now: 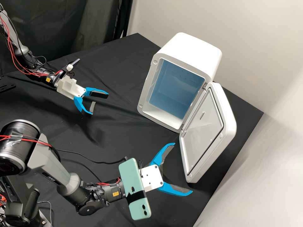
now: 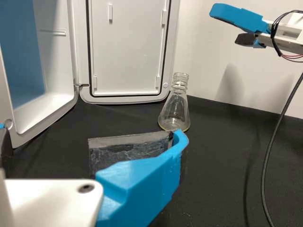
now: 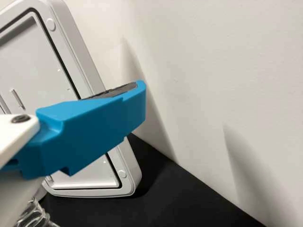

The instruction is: Take the flask out of the incubator

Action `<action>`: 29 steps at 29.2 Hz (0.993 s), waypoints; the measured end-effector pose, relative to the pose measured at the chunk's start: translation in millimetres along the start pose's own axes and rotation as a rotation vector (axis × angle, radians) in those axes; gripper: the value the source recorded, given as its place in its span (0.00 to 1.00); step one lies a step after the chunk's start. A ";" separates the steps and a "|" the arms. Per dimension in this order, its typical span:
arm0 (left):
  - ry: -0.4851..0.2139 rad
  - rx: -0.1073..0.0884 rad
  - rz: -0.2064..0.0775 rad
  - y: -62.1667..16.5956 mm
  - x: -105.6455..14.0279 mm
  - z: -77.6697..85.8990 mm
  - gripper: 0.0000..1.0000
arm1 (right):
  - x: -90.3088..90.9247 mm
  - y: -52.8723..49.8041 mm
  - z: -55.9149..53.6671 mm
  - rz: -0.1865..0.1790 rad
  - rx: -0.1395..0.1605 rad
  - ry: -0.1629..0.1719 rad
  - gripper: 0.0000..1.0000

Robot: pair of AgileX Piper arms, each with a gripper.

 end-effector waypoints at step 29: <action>0.035 0.173 0.105 -7.0 -9.8 11.4 1.00 | -0.1 0.5 0.0 0.002 0.000 0.001 1.00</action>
